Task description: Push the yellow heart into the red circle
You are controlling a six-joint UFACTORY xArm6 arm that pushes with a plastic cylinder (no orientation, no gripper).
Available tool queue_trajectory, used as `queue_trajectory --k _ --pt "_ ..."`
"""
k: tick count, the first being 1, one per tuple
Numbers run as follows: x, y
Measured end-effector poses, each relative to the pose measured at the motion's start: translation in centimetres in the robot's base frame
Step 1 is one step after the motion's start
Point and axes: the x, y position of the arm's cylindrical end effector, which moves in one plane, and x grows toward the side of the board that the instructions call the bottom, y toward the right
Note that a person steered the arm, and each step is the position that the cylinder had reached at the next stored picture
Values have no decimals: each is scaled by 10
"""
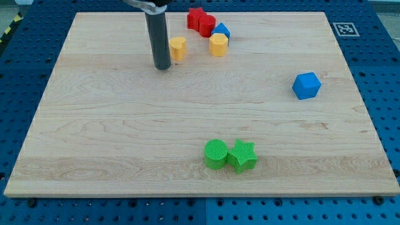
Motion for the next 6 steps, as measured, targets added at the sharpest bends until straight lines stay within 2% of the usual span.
queue_trajectory --k 2,6 --pt "-8 5" --pt "-77 21"
